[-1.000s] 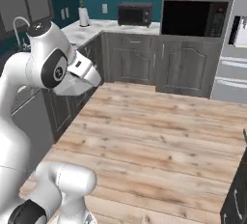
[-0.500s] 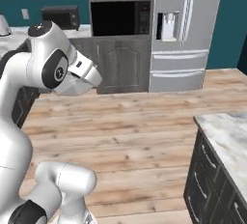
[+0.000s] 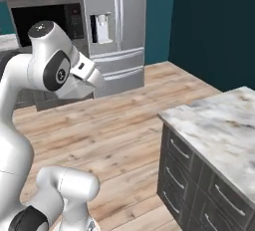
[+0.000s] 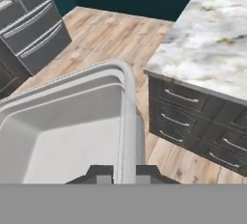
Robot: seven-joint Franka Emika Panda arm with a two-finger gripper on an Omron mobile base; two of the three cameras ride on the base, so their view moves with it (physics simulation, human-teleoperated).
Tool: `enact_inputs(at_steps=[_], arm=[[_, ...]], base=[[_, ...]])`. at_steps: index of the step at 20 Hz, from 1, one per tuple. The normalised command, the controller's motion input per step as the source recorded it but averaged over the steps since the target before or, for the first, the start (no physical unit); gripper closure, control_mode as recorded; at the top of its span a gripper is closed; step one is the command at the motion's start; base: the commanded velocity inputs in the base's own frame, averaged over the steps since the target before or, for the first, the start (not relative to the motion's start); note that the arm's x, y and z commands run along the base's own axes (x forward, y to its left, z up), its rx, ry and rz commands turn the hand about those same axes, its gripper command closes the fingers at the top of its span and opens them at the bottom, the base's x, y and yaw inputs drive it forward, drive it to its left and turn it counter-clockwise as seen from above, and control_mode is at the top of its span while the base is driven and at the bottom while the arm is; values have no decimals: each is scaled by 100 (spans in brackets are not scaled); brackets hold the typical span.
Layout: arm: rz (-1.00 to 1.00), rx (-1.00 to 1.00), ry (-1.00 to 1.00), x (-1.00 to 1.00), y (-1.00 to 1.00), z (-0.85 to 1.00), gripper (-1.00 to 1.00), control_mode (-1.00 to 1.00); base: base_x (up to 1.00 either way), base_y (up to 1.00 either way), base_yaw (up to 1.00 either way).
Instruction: Retrieve the tupperware and aluminum foil from the cabinet and place them on the dining counter near the plate with sweet potato and fish to prepare for storing leftovers.
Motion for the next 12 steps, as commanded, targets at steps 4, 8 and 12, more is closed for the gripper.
enact_inputs(at_steps=[4, 8, 12], arm=[[0, 0, 0, 0, 0, 0, 100, 100], [0, 0, 0, 0, 0, 0, 100, 100], [0, 0, 0, 0, 0, 0, 100, 100]], base=[[84, 55, -48], [100, 99, -30], [100, 95, -28]])
